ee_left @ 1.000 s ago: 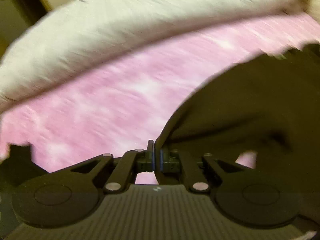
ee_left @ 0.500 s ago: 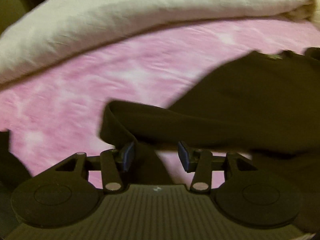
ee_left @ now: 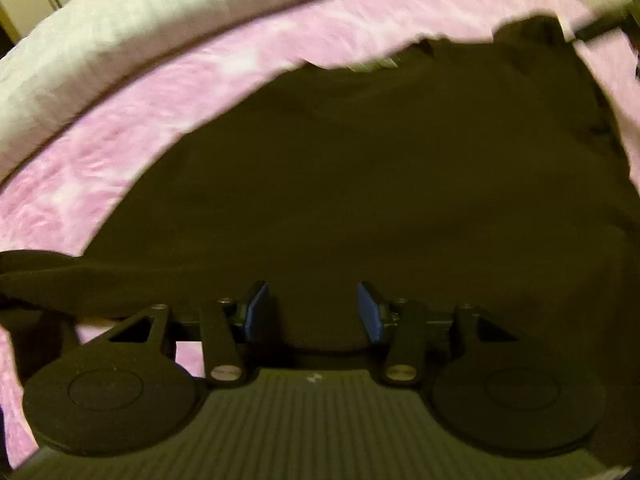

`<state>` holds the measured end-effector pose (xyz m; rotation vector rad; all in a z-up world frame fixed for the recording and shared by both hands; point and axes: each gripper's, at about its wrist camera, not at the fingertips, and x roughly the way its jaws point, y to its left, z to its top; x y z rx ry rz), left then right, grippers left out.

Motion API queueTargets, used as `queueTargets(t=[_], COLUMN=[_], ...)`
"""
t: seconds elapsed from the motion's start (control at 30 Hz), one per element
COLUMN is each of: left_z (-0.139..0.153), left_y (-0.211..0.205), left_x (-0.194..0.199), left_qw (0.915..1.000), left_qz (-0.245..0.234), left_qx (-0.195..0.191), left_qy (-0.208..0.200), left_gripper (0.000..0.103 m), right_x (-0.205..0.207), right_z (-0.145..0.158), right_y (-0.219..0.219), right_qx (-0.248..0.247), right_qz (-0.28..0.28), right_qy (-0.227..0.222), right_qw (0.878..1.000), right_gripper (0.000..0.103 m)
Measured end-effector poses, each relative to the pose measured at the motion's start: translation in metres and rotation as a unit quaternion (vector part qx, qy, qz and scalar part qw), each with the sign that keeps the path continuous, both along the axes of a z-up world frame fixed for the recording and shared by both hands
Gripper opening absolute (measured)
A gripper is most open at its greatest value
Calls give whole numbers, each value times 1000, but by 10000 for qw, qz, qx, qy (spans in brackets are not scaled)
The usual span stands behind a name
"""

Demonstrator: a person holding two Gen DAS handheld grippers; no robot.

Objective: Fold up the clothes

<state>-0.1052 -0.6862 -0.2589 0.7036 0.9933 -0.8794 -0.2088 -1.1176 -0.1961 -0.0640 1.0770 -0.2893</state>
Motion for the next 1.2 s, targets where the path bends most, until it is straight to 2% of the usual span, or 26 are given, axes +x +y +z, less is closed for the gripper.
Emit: queueTargets(t=[0.1, 0.13, 0.17, 0.2, 0.23, 0.27, 0.33, 0.4, 0.47, 0.5, 0.57, 0.63, 0.7, 0.77, 0.83, 0.9, 0.97, 1.07, 1.2], left_z=[-22, -26, -29, -30, -28, -26, -20, -15, -11, -10, -7, -3, -2, -3, -4, -10, -17, -29, -41], left_y=[-24, -29, -34, -39, -41, -44, -49, -57, -67, -73, -86, -96, -104, -110, -111, -110, -109, -110, -115], left_x=[-12, -13, -15, -15, -13, -11, -6, 2, 13, 19, 31, 44, 61, 82, 104, 122, 136, 150, 161], left_qw=[9997, 9994, 9991, 9989, 9988, 9988, 9989, 9989, 9990, 9991, 9992, 9990, 9981, 9970, 9973, 9981, 9983, 9973, 9939], left_qz=[14, 30, 46, 56, 41, 25, -28, -81, -102, -111, -129, -210, -271, -287, -211, -176, -286, -602, -1041], left_qx=[262, 343, 423, 473, 479, 485, 465, 455, 415, 387, 331, 260, 221, 202, 128, 78, 35, -68, -252], left_qy=[7, -7, -21, -38, -37, -36, -63, -88, -115, -130, -164, -310, -512, -693, -690, -580, -511, -424, -264], left_gripper=[44, 44, 44, 44, 43, 43, 43, 43, 43, 43, 43, 44, 45, 48, 48, 48, 49, 49, 47], right_x=[33, 36, 38, 40, 35, 25, -14, -59, -105, -120, -148, -167, -176, -169, -162, -127, -90, -31, 47], right_z=[-28, -34, -40, -45, -43, -33, -5, 19, 19, 10, -9, -13, -11, 6, 24, 26, 28, 24, -8], right_y=[-26, -34, -42, -50, -58, -63, -78, -94, -111, -112, -113, -105, -96, -76, -56, -35, -14, 19, 65], right_qx=[123, 329, 560, 790, 933, 907, 543, 185, 395, 541, 836, 809, 1020, 1022, 998, 1148, 1302, 1444, 1200], right_qz=[443, 497, 535, 572, 486, 339, -380, -1278, -2321, -2545, -2884, -3026, -3188, -2913, -2605, -1806, -956, 383, 1870], right_qy=[281, 310, 319, 328, 180, -115, -882, -1500, -1475, -1223, -640, -368, -258, -385, -525, -691, -854, -980, -514], right_qw=[9985, 9977, 9965, 9947, 9943, 9952, 9939, 9802, 9606, 9578, 9517, 9490, 9419, 9504, 9589, 9744, 9832, 9839, 9736], right_gripper=[60, 59, 50, 18, 11, 11, 11, 11, 15, 17, 21, 31, 35, 36, 39, 43, 52, 56, 56])
